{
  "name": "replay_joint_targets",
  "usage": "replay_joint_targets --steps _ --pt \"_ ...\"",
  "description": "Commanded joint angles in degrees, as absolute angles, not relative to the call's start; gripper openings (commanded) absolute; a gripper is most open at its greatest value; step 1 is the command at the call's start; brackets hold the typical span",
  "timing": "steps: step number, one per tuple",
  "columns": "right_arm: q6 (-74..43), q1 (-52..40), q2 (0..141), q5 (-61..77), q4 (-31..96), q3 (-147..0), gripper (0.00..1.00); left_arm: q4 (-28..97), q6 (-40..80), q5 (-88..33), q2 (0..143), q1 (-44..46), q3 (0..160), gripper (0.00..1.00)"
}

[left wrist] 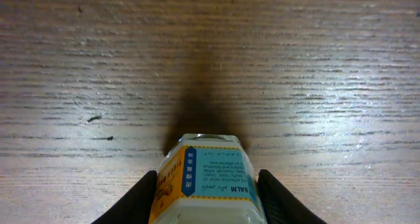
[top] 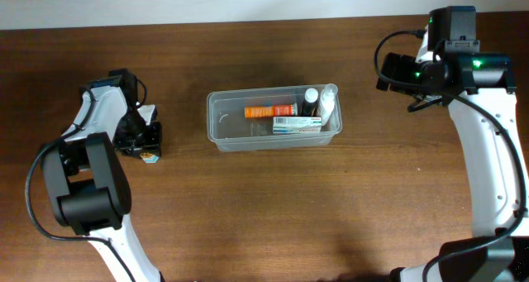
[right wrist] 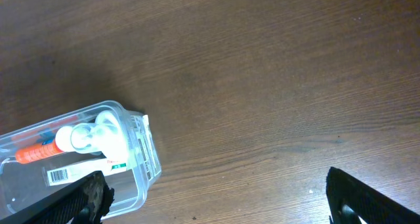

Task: Pack container
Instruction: 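Grasp the small jar with the left gripper, then lift the jar and carry it over the container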

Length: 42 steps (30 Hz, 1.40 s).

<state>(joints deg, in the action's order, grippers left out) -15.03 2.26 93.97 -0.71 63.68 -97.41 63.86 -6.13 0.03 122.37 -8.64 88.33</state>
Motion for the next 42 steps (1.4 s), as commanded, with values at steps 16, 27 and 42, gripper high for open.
replay_joint_targets --steps 16,27,42 --pt "-15.51 2.28 94.02 -0.49 63.68 -97.67 0.98 69.73 -6.02 -1.72 122.87 -6.17 99.20 0.33" --pt "-15.51 2.28 94.02 -0.49 63.68 -97.67 0.98 79.90 -6.07 -1.74 122.87 6.00 122.87 0.33" --pt "-15.51 2.28 94.02 -0.47 63.68 -97.67 0.98 82.78 -6.07 1.45 122.89 23.24 126.63 0.34"
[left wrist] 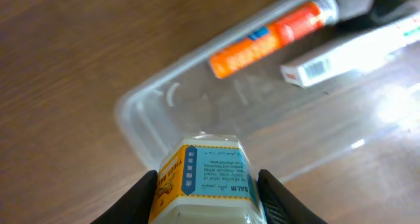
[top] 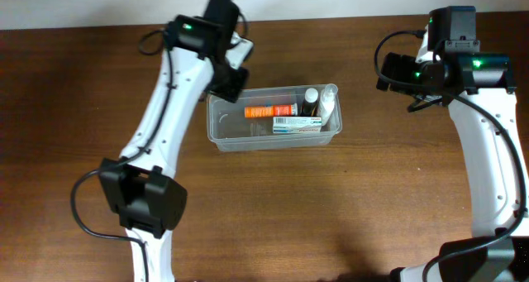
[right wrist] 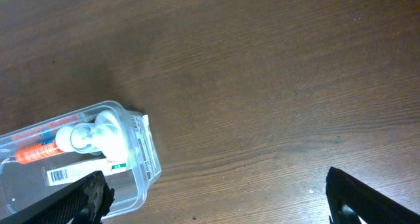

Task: Pack container
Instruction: 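Lift the jar and carry it over the container, then lower the jar into the container's left end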

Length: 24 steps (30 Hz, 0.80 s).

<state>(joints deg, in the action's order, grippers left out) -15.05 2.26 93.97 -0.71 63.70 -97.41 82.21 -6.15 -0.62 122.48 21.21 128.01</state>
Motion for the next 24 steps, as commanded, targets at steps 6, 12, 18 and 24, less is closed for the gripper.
replay_joint_targets --steps 6,12,18,24 --pt "-15.51 2.28 94.02 -0.47 63.68 -97.67 0.98 79.35 -6.02 3.92 122.89 25.80 121.23 0.34" --pt "-15.51 2.28 94.02 -0.47 63.68 -97.67 0.98 73.47 -6.02 4.40 122.89 25.71 112.53 0.34" --pt "-15.53 2.28 94.02 -0.49 63.68 -97.67 0.98 69.89 -6.00 5.45 122.89 25.71 107.94 0.34" --pt "-15.51 2.28 94.02 -0.47 63.68 -97.67 0.99 66.74 -6.02 5.45 122.89 25.74 106.89 0.34"
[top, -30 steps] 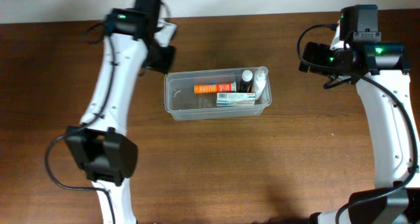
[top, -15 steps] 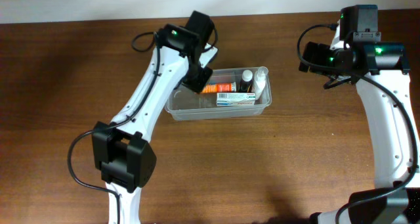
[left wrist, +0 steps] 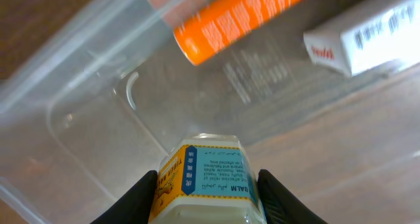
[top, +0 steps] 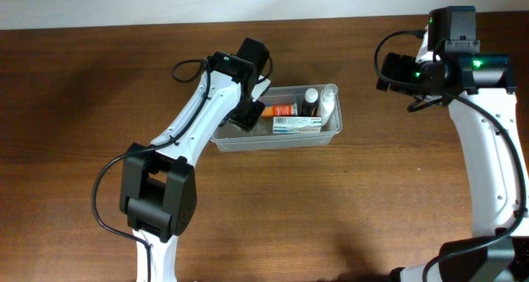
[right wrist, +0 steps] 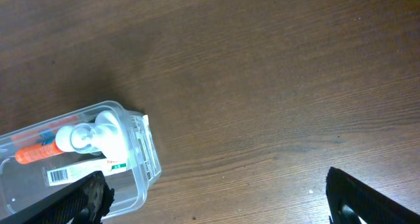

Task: Pack container
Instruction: 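Lower the jar into the container's left end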

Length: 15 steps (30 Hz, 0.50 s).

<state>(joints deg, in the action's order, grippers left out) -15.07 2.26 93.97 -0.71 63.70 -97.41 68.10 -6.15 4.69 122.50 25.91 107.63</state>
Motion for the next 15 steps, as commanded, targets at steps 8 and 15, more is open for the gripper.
replay_joint_targets --steps 8,15 --pt "-15.51 2.28 94.02 -0.47 63.68 -97.67 0.98 60.82 -6.02 5.45 122.91 25.71 103.04 0.34" --pt "-15.53 2.28 94.02 -0.47 63.68 -97.67 0.98 53.91 -6.00 5.43 122.91 25.71 97.19 0.34"
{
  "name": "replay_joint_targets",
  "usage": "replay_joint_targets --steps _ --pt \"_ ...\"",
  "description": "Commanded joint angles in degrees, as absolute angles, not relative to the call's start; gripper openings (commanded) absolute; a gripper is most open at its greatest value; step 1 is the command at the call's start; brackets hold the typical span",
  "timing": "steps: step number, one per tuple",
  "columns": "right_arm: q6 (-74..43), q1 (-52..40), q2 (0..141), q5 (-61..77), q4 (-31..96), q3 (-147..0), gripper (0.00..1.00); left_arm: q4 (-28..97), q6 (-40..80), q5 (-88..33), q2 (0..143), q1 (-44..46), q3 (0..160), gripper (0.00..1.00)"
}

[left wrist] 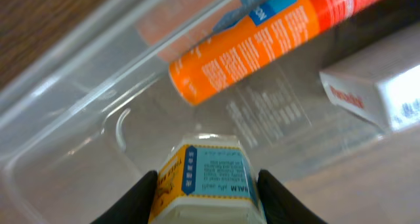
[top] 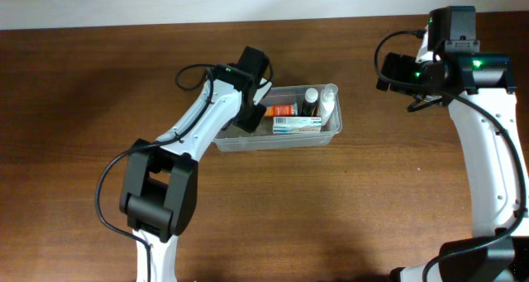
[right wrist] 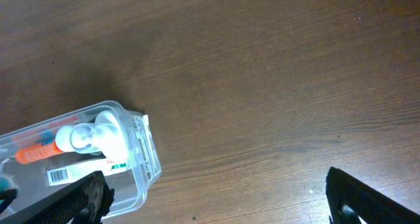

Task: Pack container
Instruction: 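Lower the jar into the container's left end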

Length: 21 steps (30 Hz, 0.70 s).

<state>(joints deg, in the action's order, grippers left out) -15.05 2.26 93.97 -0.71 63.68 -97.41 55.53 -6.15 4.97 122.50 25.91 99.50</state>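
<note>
My left gripper (left wrist: 209, 196) is shut on a small balm box (left wrist: 209, 178) with a blue and yellow label, held down inside the left half of the clear plastic container (top: 221, 139). In the container lie an orange tube (left wrist: 262, 37), a white carton (left wrist: 387, 86), a dark-capped bottle (top: 310, 96) and a white bottle (top: 327, 100). In the overhead view the left gripper (top: 250, 117) hides the box. My right gripper (right wrist: 213, 198) is open high over the table right of the container (right wrist: 141, 165), holding nothing.
Dark wooden table (top: 331, 216) all round the container. The right arm (top: 483, 150) stands along the right side. The left arm (top: 194, 125) reaches in from the lower left across the container's left end.
My left gripper has sunk a little lower and further into the container with the balm box; the orange tube now lies closer ahead of it. The right arm has not moved.
My left gripper was shut on the balm box on the table far left of the container. Then it held the box above the container's back left corner, then inside the left end, and now lower in the container. The right gripper stayed open and still.
</note>
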Motion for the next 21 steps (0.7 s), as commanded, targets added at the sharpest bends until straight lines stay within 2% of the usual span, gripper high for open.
replay_joint_targets --steps 1,12,21 --pt "-15.51 2.28 94.02 -0.49 63.68 -97.67 0.98 52.95 -5.93 5.45 122.91 25.71 96.44 0.34" --pt "-15.51 2.28 94.02 -0.49 63.68 -97.67 0.98 47.18 0.84 5.41 123.02 23.49 92.42 0.34" --pt "-15.53 2.28 94.02 -0.49 63.68 -97.67 0.98 45.01 0.91 5.17 123.07 22.28 92.40 0.34"
